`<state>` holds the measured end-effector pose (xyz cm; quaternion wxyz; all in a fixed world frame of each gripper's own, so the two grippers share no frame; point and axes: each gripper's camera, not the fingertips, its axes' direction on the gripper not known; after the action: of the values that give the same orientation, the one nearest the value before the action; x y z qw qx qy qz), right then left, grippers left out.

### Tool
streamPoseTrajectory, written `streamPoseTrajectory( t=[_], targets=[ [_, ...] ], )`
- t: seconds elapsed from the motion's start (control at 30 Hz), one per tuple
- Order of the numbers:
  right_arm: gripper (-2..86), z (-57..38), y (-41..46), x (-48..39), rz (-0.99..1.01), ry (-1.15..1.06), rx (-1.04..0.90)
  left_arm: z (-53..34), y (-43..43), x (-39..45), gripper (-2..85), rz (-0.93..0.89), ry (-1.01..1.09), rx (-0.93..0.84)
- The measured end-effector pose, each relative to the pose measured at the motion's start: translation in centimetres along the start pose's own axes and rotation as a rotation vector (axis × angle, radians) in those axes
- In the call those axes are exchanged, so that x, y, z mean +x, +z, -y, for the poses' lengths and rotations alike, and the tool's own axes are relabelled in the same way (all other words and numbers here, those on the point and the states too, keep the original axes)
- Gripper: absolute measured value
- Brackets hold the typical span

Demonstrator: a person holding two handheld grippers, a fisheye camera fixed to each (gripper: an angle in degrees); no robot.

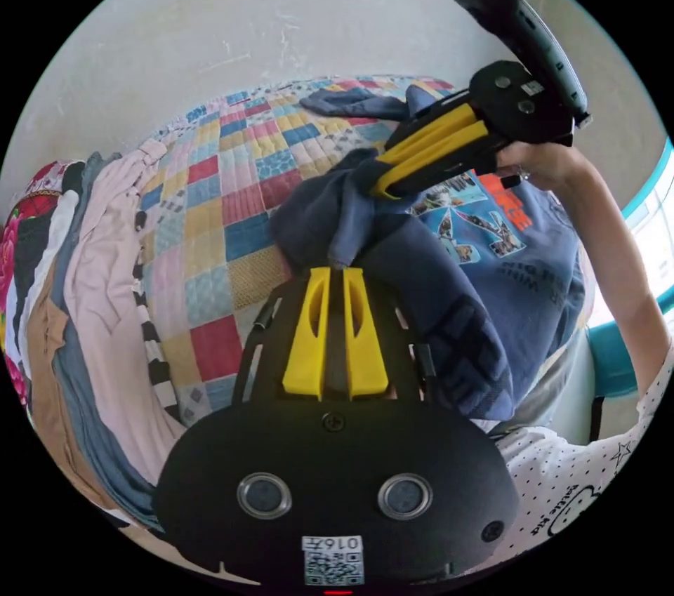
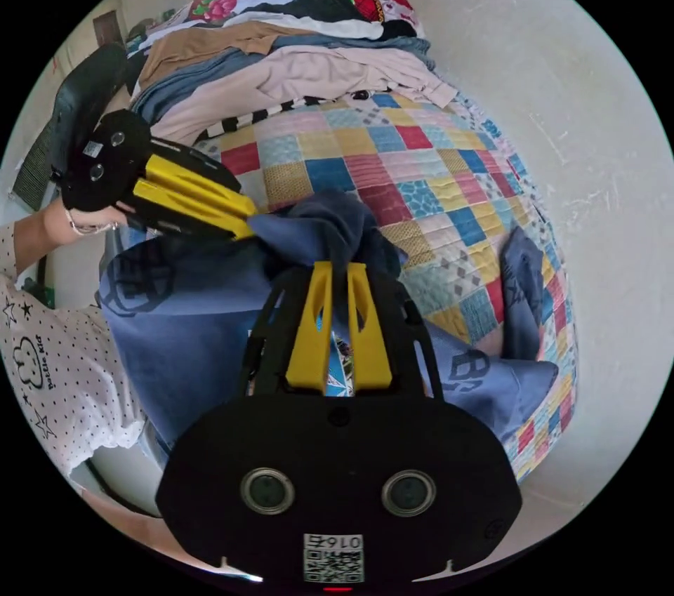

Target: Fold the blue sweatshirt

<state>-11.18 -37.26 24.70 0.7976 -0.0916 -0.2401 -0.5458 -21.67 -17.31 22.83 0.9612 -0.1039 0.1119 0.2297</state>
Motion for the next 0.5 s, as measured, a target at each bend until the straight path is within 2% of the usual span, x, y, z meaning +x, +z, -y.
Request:
streamPoseTrajectory(
  t=[0.23,0.4,0.5],
  targets=[
    [1.5,7.8,-3.0,5.6,-0.103,0.065,0.084,8.7,-5.3,-6.4,1.5,0.004,-0.01,0.083],
    [1.8,13.5,2.6,13.6,-0.108,0.229,-0.052,11.9,-2.3,-9.3,8.7,0.044,-0.082,0.041],
    [3.0,14.1,7.9,16.9,-0.018,0.358,-0.144,9.4,1.8,-9.0,12.4,-0.083,-0.027,-0.091]
  ],
)
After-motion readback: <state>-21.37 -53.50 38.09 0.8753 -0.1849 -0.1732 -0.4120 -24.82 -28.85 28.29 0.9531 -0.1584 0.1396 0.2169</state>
